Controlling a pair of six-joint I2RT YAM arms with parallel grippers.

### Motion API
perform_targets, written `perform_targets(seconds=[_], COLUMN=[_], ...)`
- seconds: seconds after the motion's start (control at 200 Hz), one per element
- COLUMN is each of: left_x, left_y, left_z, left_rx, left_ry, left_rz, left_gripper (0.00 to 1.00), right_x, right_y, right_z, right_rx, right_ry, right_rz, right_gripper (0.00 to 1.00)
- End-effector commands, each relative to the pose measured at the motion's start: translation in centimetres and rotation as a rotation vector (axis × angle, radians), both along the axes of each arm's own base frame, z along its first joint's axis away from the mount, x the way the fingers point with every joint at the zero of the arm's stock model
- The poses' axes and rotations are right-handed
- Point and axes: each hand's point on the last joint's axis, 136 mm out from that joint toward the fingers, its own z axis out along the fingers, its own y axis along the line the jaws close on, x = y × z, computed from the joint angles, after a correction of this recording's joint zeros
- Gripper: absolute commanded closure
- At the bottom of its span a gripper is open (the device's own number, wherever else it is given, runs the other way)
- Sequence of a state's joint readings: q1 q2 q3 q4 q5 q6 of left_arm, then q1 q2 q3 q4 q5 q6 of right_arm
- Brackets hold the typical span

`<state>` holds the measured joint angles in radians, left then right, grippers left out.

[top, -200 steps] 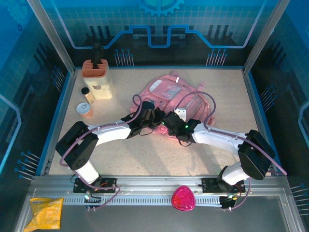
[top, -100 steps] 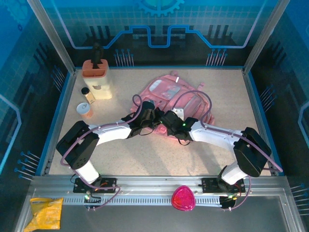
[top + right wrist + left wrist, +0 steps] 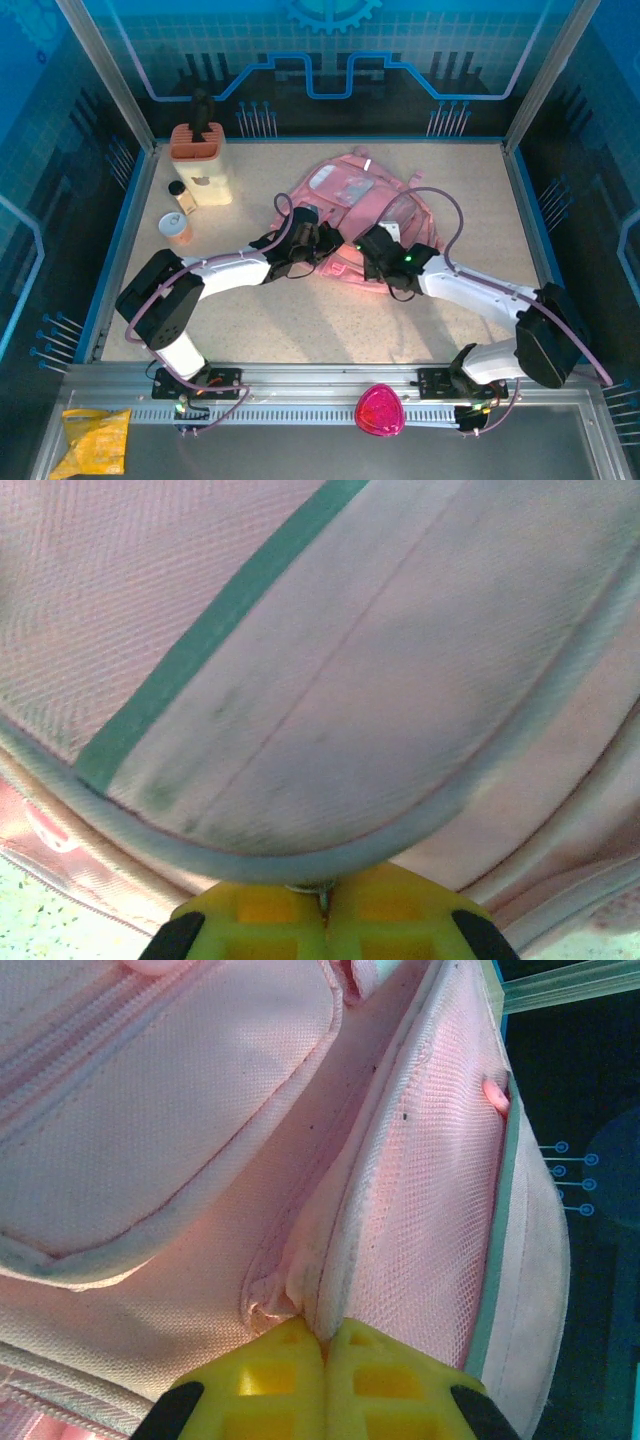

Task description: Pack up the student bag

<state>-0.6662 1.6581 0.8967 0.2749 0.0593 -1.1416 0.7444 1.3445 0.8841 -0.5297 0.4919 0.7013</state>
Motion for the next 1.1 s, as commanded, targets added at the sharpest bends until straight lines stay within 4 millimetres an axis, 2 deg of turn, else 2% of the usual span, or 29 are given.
perform_targets(seconds=[0.0, 0.195, 0.385, 0.455, 0.56, 0.585, 0.595, 0.63, 0.77, 0.83, 0.93, 1.006, 1.096], left_x=[1.7, 2.3, 4.2, 5.3, 7.0, 7.3, 7.5, 7.8, 8.3, 7.8, 6.4, 5.0, 3.5], left_y=[2.1, 2.9, 2.8, 3.4, 4.2, 4.1, 4.1, 4.1, 4.6, 4.9, 5.6, 6.0, 6.1], left_z=[-0.3, 0.0, 1.0, 0.8, 0.7, 0.8, 0.9, 0.8, 1.0, 1.4, 2.1, 1.9, 1.1], left_rx=[0.08, 0.12, 0.123, 0.145, 0.163, 0.165, 0.166, 0.173, 0.178, 0.157, 0.134, 0.1, 0.025], left_ry=[-0.032, -0.044, -0.092, -0.091, -0.109, -0.118, -0.12, -0.115, -0.103, -0.103, -0.1, -0.069, -0.015], left_rz=[0.042, 0.028, -0.055, -0.062, -0.072, -0.086, -0.091, -0.103, -0.127, -0.136, -0.124, -0.104, -0.058], left_gripper=[1.0, 1.0, 1.0, 1.0, 1.0, 1.0, 1.0, 1.0, 1.0, 0.93, 0.72, 0.6, 0.51], right_x=[-0.1, 0.6, -0.7, -1.1, -1.5, -1.7, -1.4, -1.1, 0.0, 0.3, 0.3, 0.0, -0.4], right_y=[-2.9, -4.8, -3.2, -1.4, 2.7, 3.3, 4.1, 5.5, 9.3, 9.5, 9.1, 8.6, 8.7], right_z=[0.1, 0.7, 0.4, -0.2, -0.4, -1.0, -0.3, 0.0, -0.8, -0.9, -1.1, -1.4, -1.7], right_rx=[-0.059, -0.111, -0.164, -0.111, -0.042, -0.043, -0.026, -0.007, 0.084, 0.08, 0.07, 0.083, 0.108], right_ry=[0.011, 0.019, 0.001, 0.017, 0.012, 0.025, 0.01, 0.001, 0.026, 0.03, 0.031, 0.039, 0.046], right_rz=[0.005, 0.011, 0.1, 0.138, 0.214, 0.224, 0.228, 0.239, 0.264, 0.265, 0.252, 0.239, 0.245], right_gripper=[1.0, 1.0, 1.0, 1.0, 1.0, 1.0, 1.0, 1.0, 1.0, 1.0, 1.0, 1.0, 1.0])
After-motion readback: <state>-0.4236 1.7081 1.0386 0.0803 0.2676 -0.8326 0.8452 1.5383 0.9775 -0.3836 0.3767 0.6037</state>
